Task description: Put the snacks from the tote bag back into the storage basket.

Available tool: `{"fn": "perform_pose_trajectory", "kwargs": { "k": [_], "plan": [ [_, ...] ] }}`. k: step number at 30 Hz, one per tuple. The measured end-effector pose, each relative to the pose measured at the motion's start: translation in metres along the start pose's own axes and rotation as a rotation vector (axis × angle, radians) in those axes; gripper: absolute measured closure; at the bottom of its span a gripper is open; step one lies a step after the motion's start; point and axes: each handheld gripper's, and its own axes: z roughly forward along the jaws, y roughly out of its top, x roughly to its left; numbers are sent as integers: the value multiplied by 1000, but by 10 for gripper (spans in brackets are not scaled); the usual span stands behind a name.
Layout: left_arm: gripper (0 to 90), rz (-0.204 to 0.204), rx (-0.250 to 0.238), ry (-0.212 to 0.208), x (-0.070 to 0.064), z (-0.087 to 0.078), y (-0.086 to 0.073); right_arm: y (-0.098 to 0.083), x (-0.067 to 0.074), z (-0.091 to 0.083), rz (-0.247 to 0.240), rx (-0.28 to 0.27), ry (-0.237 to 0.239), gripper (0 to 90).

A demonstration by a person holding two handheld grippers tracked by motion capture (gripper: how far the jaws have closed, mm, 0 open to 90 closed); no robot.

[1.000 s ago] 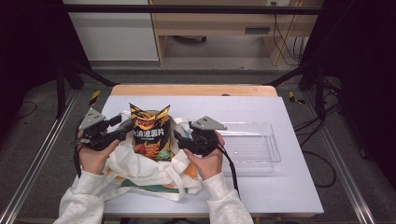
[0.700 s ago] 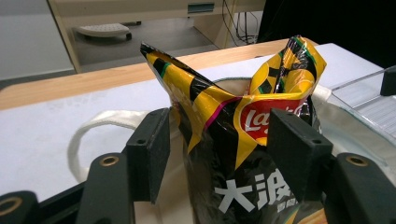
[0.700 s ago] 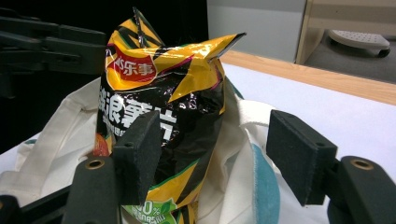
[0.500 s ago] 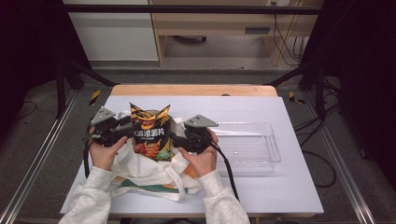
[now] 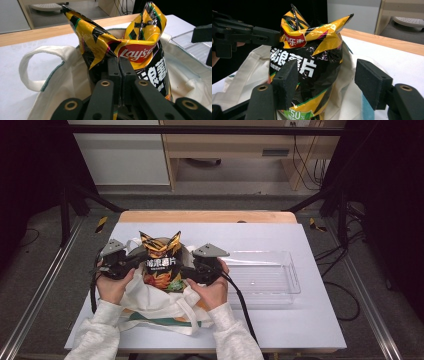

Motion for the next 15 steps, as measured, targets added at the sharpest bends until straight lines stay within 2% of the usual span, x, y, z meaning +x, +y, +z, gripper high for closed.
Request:
{"fn": "perform_pose_trajectory", "kwargs": {
  "k": [7, 15],
  "plan": [
    [900, 2, -8, -4, 0, -5, -3, 2, 2, 3, 4, 1, 7, 350],
    [900, 27, -18, -4, -5, -19, -9, 6, 8, 10, 8, -17, 28, 328]
  ]
}}
